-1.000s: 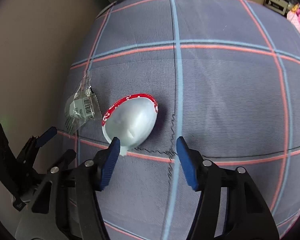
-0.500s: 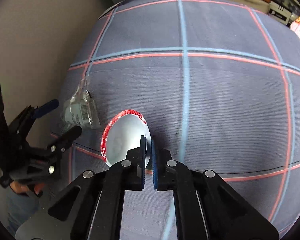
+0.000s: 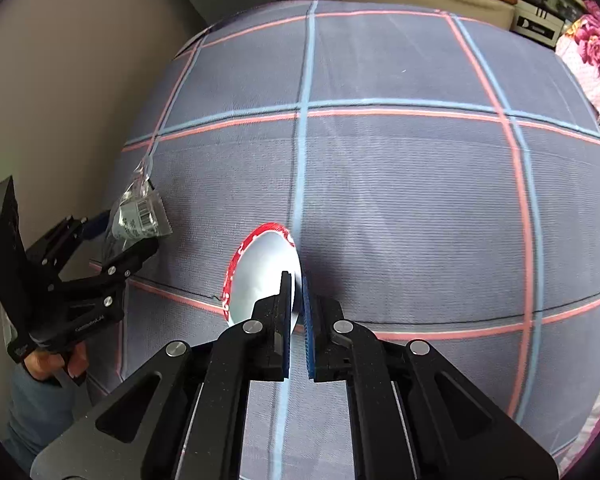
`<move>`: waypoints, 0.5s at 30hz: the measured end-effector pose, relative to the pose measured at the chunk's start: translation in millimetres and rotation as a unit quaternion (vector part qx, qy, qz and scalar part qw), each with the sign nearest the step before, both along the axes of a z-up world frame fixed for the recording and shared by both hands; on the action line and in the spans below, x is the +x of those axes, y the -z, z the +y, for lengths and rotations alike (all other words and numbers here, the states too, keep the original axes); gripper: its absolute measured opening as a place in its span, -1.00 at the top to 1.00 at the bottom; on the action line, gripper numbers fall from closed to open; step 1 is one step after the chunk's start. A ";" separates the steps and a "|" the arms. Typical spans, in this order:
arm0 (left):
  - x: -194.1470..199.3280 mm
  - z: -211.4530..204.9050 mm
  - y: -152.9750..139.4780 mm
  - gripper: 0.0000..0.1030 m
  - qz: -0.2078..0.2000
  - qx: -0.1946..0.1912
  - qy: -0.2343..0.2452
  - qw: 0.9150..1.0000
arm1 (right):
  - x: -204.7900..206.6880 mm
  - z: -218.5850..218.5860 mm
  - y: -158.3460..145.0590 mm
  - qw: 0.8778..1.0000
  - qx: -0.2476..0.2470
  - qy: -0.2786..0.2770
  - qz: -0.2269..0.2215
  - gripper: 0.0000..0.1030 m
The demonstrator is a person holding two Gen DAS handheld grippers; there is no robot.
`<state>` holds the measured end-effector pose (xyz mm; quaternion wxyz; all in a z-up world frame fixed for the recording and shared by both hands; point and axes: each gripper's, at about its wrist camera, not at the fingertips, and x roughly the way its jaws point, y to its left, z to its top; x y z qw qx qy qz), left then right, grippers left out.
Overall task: Collect trash
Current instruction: 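Grasp the white-red lid with the right tool while the left tool grasps the clear wrapper, then carry the clear wrapper and lid over the bin and open both tools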
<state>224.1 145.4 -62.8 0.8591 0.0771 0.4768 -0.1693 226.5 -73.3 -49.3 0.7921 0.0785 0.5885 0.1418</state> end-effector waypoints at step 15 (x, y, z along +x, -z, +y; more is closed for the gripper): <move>-27.8 -33.4 -5.8 -0.25 0.017 -0.036 -0.011 0.999 | -11.4 -32.3 1.1 0.999 0.030 0.003 0.019 0.43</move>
